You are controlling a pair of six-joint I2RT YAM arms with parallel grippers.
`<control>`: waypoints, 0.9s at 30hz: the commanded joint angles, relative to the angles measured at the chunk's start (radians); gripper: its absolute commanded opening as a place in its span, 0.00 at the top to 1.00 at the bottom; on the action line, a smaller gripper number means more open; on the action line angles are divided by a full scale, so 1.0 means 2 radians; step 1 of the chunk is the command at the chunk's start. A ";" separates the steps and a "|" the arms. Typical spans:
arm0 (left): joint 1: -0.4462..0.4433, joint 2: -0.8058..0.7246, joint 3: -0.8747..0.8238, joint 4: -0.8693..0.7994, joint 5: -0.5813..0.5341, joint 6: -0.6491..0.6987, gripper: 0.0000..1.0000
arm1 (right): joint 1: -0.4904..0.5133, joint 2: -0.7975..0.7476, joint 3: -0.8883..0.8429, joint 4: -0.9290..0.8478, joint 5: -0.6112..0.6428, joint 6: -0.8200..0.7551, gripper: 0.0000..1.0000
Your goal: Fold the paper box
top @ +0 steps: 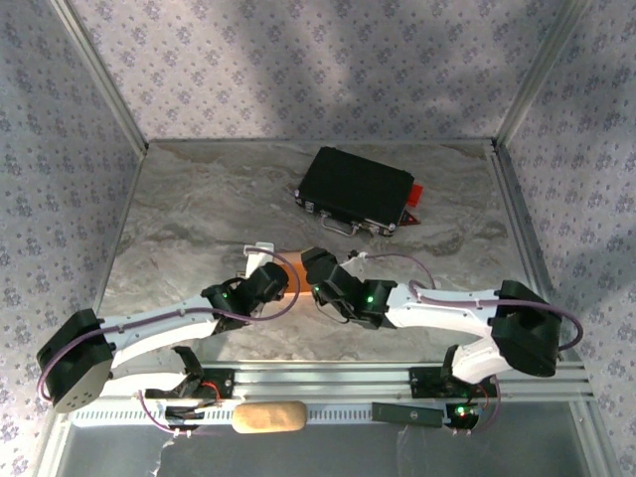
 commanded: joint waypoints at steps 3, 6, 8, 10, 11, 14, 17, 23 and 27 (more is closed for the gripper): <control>-0.006 -0.007 0.007 0.000 -0.015 -0.010 1.00 | -0.008 0.018 0.026 0.019 -0.015 0.015 0.55; -0.006 -0.004 0.009 0.000 -0.016 -0.011 1.00 | -0.011 0.027 0.031 0.021 -0.019 0.014 0.66; -0.007 -0.003 0.011 0.000 -0.016 -0.011 1.00 | -0.015 0.031 0.034 0.015 -0.023 0.014 0.72; -0.008 -0.001 0.012 -0.002 -0.018 -0.012 1.00 | -0.018 0.034 0.034 0.010 -0.030 0.015 0.78; -0.008 -0.002 0.012 -0.003 -0.019 -0.012 1.00 | -0.021 0.034 0.033 0.007 -0.034 0.017 0.79; -0.008 -0.003 0.013 -0.006 -0.020 -0.013 1.00 | -0.027 0.035 0.026 0.010 -0.038 0.023 0.83; -0.008 -0.004 0.013 -0.006 -0.017 -0.014 0.96 | -0.028 0.035 0.024 0.010 -0.042 0.023 0.90; -0.018 -0.037 0.026 -0.040 -0.015 -0.038 0.58 | -0.028 0.037 0.016 0.007 -0.052 0.023 1.00; -0.024 -0.079 0.049 -0.099 -0.006 -0.071 0.50 | -0.031 0.037 0.004 0.013 -0.056 0.024 1.00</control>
